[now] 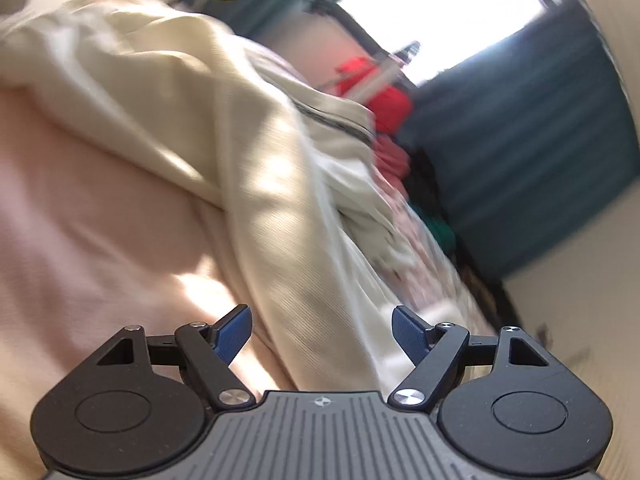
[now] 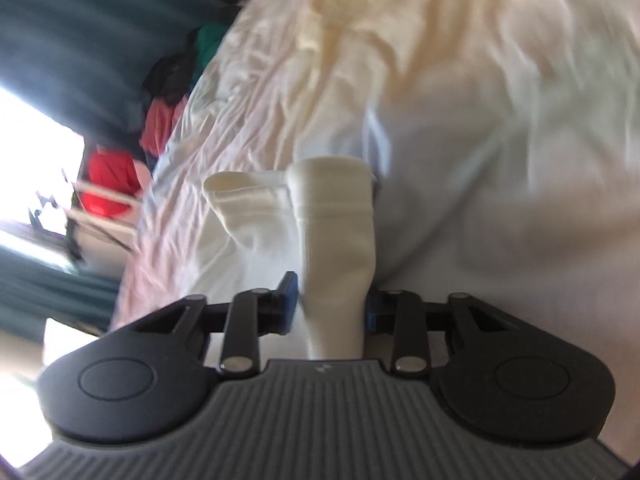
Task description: Fold clothes
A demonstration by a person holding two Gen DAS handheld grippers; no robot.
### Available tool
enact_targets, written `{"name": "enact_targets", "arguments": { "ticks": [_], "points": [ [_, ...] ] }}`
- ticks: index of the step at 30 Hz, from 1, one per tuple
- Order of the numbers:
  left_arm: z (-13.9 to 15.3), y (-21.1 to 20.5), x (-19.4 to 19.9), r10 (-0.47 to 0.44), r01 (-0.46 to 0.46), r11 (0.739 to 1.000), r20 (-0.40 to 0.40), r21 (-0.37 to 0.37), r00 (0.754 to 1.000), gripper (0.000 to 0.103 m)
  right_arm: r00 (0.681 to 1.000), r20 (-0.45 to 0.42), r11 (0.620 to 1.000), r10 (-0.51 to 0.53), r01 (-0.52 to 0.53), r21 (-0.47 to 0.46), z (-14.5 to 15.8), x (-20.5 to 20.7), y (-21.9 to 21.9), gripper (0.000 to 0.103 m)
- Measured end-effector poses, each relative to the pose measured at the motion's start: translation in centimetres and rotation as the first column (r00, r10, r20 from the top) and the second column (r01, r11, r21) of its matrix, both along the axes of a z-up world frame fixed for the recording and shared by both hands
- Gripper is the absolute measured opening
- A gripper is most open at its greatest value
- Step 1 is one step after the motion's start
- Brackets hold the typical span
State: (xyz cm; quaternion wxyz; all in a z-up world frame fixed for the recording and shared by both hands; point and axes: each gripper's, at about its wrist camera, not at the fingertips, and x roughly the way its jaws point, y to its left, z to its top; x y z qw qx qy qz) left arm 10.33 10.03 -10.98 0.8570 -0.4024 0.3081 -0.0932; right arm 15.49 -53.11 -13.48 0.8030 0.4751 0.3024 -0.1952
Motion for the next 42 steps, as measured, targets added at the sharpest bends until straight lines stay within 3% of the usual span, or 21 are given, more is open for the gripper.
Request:
{"name": "enact_targets", "arguments": {
  "ticks": [3, 6, 10, 13, 17, 19, 20, 21, 24, 27, 30, 35, 39, 42],
  "points": [
    [-1.2, 3.5, -0.6, 0.164, -0.173, 0.976, -0.072, -0.133, 0.984, 0.082, 0.999, 0.028, 0.998, -0.033, 0.034, -0.048, 0.6, -0.3, -0.5, 0.008],
    [-2.7, 7.2, -1.3, 0.294, -0.323, 0.906, -0.141, -0.274, 0.945, 0.081, 0.992, 0.081, 0.994, -0.095, 0.099, -0.046, 0.8, -1.0, -1.7, 0.007],
    [-4.1, 10.5, -0.8, 0.377, -0.418, 0.805, -0.181, -0.42, 0.908, 0.081, 0.984, 0.096, 0.988, -0.148, 0.151, -0.03, 0.5, -1.2, -3.0, 0.007],
    [-4.7, 12.0, 0.4, 0.402, -0.452, 0.758, -0.21, -0.47, 0.891, 0.081, 0.974, 0.122, 0.981, -0.193, 0.194, 0.001, 0.3, -1.5, -3.6, 0.007],
    [-4.3, 13.6, 1.9, 0.427, -0.474, 0.754, -0.21, -0.454, 0.88, 0.063, 0.962, 0.156, 0.972, -0.226, 0.233, -0.031, 0.4, -2.3, -3.7, 0.006],
    [-4.5, 14.8, 2.2, 0.451, -0.505, 0.729, -0.23, -0.462, 0.862, 0.052, 0.955, 0.168, 0.964, -0.245, 0.258, -0.061, 0.6, -2.4, -3.7, 0.006],
    [-4.6, 15.4, 2.3, 0.463, -0.52, 0.716, -0.241, -0.465, 0.853, 0.041, 0.951, 0.174, 0.959, -0.258, 0.274, -0.076, 0.7, -2.5, -3.8, 0.006],
    [-4.7, 16.1, 2.2, 0.468, -0.533, 0.705, -0.259, -0.467, 0.845, 0.024, 0.946, 0.179, 0.954, -0.272, 0.29, -0.082, 0.6, -2.7, -3.9, 0.006],
    [-3.7, 17.6, 1.8, 0.47, -0.538, 0.733, -0.263, -0.417, 0.843, 0.013, 0.936, 0.175, 0.939, -0.306, 0.327, -0.108, 0.5, -2.9, -4.2, 0.006],
    [0.2, 18.9, 0.1, 0.512, -0.54, 0.792, -0.171, -0.285, 0.842, 0.012, 0.935, 0.154, 0.928, -0.319, 0.341, -0.147, 0.3, -2.7, -4.3, 0.006],
    [4.6, 21.3, -2.1, 0.507, -0.527, 0.812, -0.147, -0.249, 0.85, 0.008, 0.928, 0.157, 0.922, -0.339, 0.361, -0.138, 0.3, -3.1, -4.3, 0.006],
    [9.8, 25.0, -5.2, 0.44, -0.481, 0.857, -0.225, -0.183, 0.869, 0.007, 0.915, 0.194, 0.907, -0.354, 0.386, -0.167, 1.4, -3.9, -3.7, 0.006],
    [10.6, 25.4, -7.4, 0.412, -0.443, 0.895, -0.27, -0.061, 0.87, 0.007, 0.902, 0.198, 0.874, -0.383, 0.424, -0.24, 3.1, -5.2, -2.6, 0.006],
    [9.1, 25.1, -7.9, 0.408, -0.421, 0.907, -0.304, 0.024, 0.861, 0.007, 0.894, 0.127, 0.861, -0.429, 0.448, -0.243, 3.2, -6.6, -2.4, 0.006]
  ]
}}
